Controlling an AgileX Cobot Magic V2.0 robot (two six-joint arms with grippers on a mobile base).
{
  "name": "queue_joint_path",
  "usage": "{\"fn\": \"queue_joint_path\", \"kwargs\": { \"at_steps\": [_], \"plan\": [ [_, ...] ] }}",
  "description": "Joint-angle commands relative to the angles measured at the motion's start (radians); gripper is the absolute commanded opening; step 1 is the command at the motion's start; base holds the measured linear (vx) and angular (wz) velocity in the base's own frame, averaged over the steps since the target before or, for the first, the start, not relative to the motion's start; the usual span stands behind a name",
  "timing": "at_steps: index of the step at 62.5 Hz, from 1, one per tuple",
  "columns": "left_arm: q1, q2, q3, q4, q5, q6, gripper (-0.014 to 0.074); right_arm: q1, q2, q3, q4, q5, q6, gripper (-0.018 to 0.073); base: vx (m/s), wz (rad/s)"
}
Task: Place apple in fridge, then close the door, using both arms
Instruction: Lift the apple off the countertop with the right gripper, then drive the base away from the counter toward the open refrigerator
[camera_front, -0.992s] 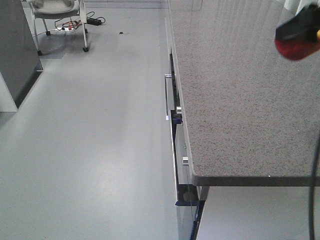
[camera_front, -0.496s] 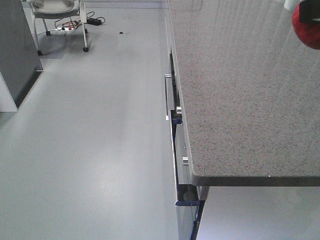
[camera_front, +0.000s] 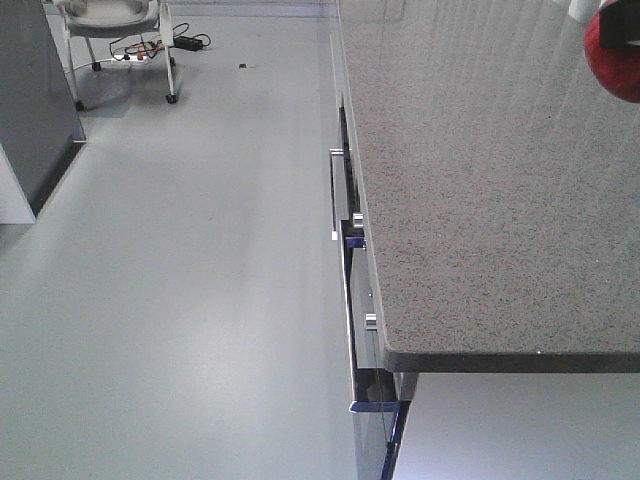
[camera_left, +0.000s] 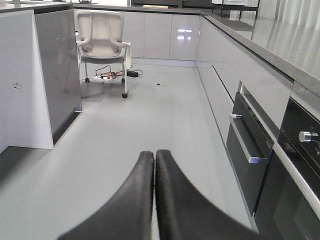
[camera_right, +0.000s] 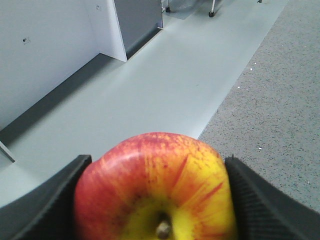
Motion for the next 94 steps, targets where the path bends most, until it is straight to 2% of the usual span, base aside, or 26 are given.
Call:
{"fn": "queue_joint_path", "kwargs": {
  "at_steps": [1, 58, 94],
  "plan": [
    [-0.001, -0.016, 0.028, -0.007, -0.071, -0.008, -0.0006, -0.006, -0.019, -0.028, 0.05, -0.058, -0.009, 0.0069, 0.0, 0.0],
    [-0.001, -0.016, 0.028, -0.007, -0.071, -0.008, -0.0006, -0.006, -0.019, -0.028, 0.05, -0.054, -0.012, 0.0069, 0.0, 0.03],
    [-0.001, -0.016, 0.028, -0.007, -0.071, -0.008, -0.0006, -0.006, -0.019, -0.028, 0.05, -0.047, -0.013, 0.0069, -0.02, 0.47]
  ]
}}
